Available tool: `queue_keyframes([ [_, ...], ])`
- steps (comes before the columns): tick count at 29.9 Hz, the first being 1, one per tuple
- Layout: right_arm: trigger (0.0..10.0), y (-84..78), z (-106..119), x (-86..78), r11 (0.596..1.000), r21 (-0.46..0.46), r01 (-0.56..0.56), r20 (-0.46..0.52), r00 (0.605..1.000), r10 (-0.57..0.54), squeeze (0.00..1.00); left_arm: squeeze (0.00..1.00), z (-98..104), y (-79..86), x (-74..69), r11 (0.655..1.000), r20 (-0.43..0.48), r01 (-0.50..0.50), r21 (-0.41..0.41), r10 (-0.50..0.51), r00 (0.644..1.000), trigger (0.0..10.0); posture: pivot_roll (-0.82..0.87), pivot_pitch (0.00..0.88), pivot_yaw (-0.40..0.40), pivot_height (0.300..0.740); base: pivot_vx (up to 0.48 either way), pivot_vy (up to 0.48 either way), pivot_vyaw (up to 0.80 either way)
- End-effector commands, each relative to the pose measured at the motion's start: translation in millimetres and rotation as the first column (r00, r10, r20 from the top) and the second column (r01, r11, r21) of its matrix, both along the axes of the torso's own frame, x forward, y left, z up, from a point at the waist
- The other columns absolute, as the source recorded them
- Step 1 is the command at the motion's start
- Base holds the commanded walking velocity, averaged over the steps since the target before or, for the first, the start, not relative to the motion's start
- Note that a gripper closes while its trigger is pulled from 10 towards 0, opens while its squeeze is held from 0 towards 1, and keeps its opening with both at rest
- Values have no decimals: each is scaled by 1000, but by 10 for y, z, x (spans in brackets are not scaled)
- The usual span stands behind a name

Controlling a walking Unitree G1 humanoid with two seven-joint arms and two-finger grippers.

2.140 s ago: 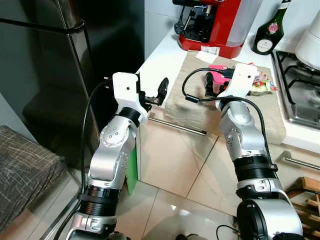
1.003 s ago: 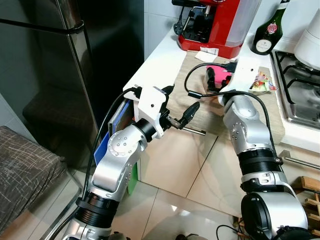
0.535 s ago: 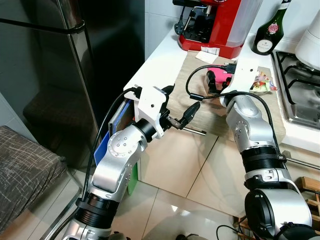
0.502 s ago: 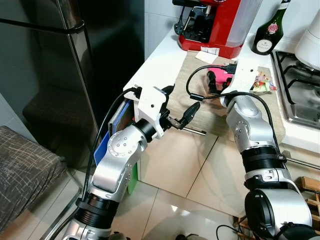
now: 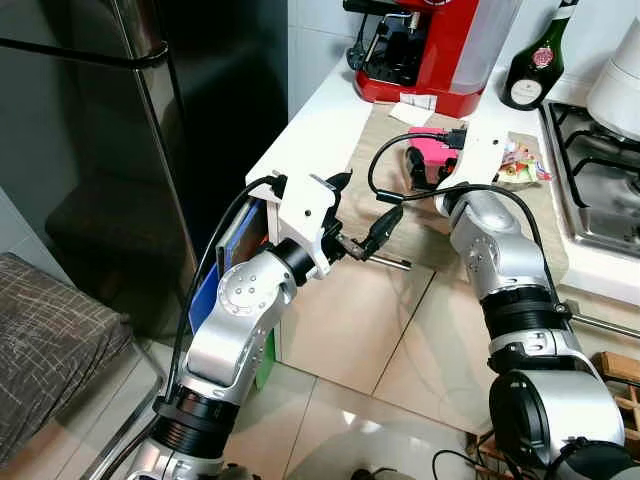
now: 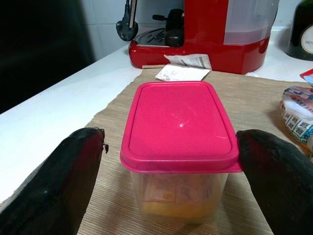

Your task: Restocking fridge

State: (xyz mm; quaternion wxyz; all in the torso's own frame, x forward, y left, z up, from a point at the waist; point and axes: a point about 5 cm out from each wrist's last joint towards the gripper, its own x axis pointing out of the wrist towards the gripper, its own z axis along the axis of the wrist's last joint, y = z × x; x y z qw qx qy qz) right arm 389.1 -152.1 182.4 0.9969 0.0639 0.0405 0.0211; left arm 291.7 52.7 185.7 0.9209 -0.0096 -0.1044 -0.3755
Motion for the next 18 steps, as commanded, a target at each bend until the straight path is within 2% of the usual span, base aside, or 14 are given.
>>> queue_keyframes([
  [1, 10000, 14, -6, 19, 1000, -6, -20, -27, 999, 20, 0, 0, 32, -18, -29, 1000, 14, 5, 6, -5, 1000, 10000, 42, 0, -25, 740, 0, 0, 0],
  [18, 10000, 45, -124, 16, 999, 14, -30, -103, 994, 31, 0, 0, 27, -16, -23, 1000, 8, 5, 7, -5, 1000, 10000, 41, 0, -23, 740, 0, 0, 0],
])
